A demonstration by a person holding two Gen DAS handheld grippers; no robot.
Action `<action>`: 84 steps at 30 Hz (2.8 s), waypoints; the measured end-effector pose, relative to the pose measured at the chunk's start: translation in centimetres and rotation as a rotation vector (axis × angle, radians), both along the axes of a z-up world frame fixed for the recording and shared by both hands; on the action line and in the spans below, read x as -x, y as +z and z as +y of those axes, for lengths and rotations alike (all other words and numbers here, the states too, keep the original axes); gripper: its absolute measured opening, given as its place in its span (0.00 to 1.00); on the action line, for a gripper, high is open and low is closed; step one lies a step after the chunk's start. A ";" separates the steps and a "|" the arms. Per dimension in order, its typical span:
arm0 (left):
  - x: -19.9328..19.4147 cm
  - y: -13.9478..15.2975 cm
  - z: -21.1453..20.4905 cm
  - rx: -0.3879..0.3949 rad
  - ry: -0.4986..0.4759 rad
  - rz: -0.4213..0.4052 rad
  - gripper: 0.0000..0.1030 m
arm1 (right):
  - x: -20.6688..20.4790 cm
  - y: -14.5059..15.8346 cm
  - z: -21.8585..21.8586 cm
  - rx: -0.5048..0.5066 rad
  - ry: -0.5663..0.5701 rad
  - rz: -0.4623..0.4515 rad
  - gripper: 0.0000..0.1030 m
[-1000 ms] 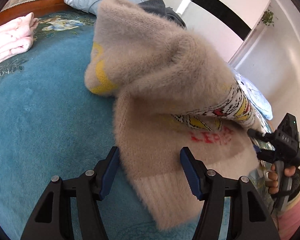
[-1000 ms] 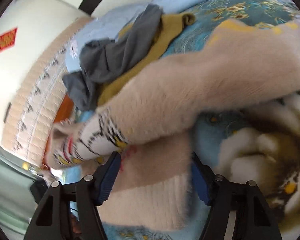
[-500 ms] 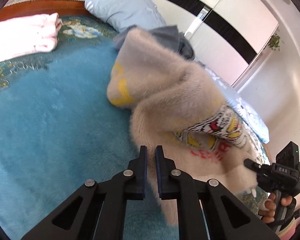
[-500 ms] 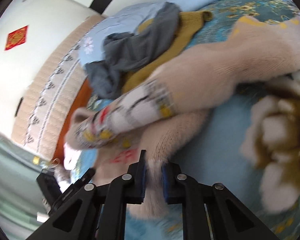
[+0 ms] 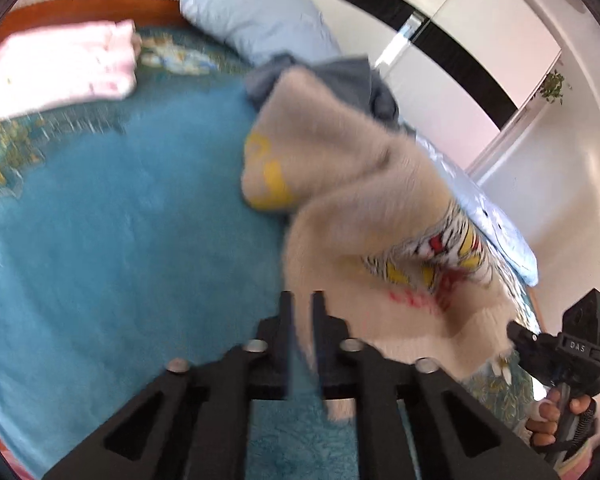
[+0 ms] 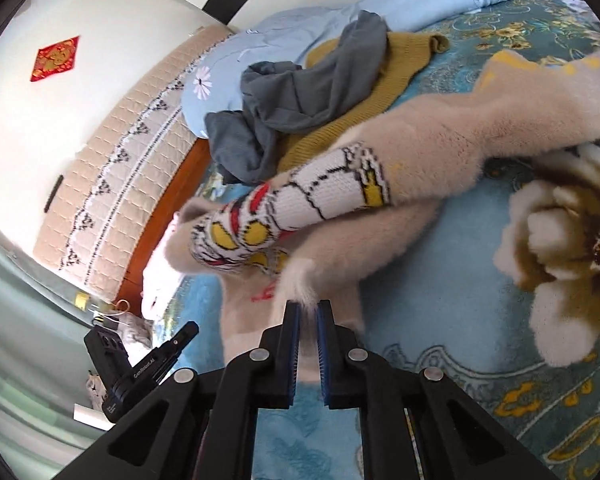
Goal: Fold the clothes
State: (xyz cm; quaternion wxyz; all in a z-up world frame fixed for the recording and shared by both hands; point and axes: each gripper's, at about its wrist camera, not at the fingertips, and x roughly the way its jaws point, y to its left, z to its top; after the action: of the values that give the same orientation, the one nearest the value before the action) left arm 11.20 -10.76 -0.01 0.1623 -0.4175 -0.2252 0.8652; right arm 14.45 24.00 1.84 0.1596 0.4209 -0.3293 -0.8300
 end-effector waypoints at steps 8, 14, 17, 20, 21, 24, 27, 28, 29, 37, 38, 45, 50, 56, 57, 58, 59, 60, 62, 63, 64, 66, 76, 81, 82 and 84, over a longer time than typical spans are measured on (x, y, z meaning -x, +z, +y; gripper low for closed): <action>2.1 -1.2 1.3 -0.032 -0.062 -0.096 0.53 | 1.3 -0.4 1.3 0.009 -0.019 -0.001 0.31; 4.9 -1.7 2.6 -0.013 -0.108 -0.132 0.53 | 2.7 0.8 2.2 0.038 -0.005 0.028 0.48; 5.3 -1.8 2.9 -0.002 -0.122 -0.129 0.53 | 2.6 1.0 2.6 0.090 0.005 0.054 0.53; 4.9 -2.0 3.0 -0.006 -0.121 -0.108 0.53 | 2.6 0.1 2.7 0.130 0.013 0.041 0.57; 4.7 -2.0 2.9 -0.015 -0.117 -0.102 0.53 | 2.8 -0.6 2.6 0.137 0.016 0.021 0.59; 4.1 -2.2 2.5 -0.045 -0.115 -0.103 0.46 | 3.6 -2.6 1.8 0.130 0.030 -0.067 0.59; 3.6 -2.5 2.0 -0.086 -0.107 -0.115 0.38 | 3.8 -3.4 1.1 0.148 0.051 -0.093 0.59; 3.6 -2.6 1.8 -0.103 -0.104 -0.119 0.37 | 3.8 -3.3 0.9 0.151 0.057 -0.091 0.59; 3.4 -2.7 1.7 -0.119 -0.101 -0.120 0.36 | 3.8 -3.2 0.6 0.151 0.062 -0.083 0.59; 2.9 -4.2 -0.4 -0.263 -0.061 -0.145 0.30 | 3.5 -3.1 1.2 0.142 -0.006 -0.038 0.44; 2.9 -4.1 -0.2 -0.246 -0.067 -0.143 0.32 | 3.5 -3.0 1.3 0.139 -0.007 -0.032 0.38; 2.0 -2.9 1.9 -0.098 -0.102 -0.089 0.38 | 3.8 -2.9 1.4 0.112 -0.001 -0.021 0.19; 1.5 -3.1 0.6 -0.107 -0.021 -0.096 0.11 | 3.5 -3.1 2.0 0.139 -0.005 -0.010 0.18; -0.3 -0.5 -0.6 -0.122 0.002 -0.016 0.10 | 2.7 -2.0 2.1 0.139 -0.031 0.027 0.14; -0.8 0.3 -1.0 -0.121 0.008 0.008 0.10 | 2.3 -1.6 2.2 0.147 -0.039 0.037 0.13; -1.4 1.2 -1.6 -0.124 0.015 0.031 0.10 | 1.8 -1.1 2.2 0.155 -0.046 0.050 0.12; -1.9 2.0 -2.2 -0.127 0.023 0.053 0.10 | 1.4 -0.7 2.2 0.162 -0.047 0.062 0.12; -2.5 2.9 -3.0 -0.132 0.032 0.074 0.10 | 0.9 -0.1 1.9 0.174 -0.039 0.079 0.12; -3.6 4.1 -3.7 -0.140 0.045 0.102 0.09 | -0.2 1.2 1.3 0.201 -0.013 0.119 0.12; -4.4 4.5 -3.8 -0.141 0.049 0.115 0.09 | -0.7 1.9 1.0 0.213 0.003 0.141 0.12; -4.9 4.8 -4.3 -0.139 0.049 0.121 0.10 | -1.2 2.6 0.6 0.213 0.020 0.163 0.12; 0.2 3.9 -4.2 -0.131 0.049 0.101 0.10 | -2.3 4.1 -0.3 0.205 0.055 0.208 0.12; -0.2 -0.7 -5.6 -0.088 0.058 -0.083 0.10 | -2.0 -0.7 -2.0 0.071 0.080 -0.029 0.14; 0.0 -0.4 -5.6 -0.072 0.031 -0.055 0.10 | -1.7 -1.0 -1.7 0.062 0.094 -0.078 0.19; 0.0 -0.3 -5.7 -0.074 0.030 -0.049 0.10 | -2.0 -0.5 -1.5 0.039 0.099 -0.070 0.24; 0.0 0.0 -6.1 -0.076 0.030 -0.038 0.10 | -2.7 0.4 -0.6 0.008 0.093 -0.047 0.35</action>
State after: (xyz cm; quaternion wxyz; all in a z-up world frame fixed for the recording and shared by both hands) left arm 11.22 -16.85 -0.05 0.1606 -0.4238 -0.2672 0.8504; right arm 17.14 23.40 2.25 0.1918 0.4546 -0.3164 -0.8102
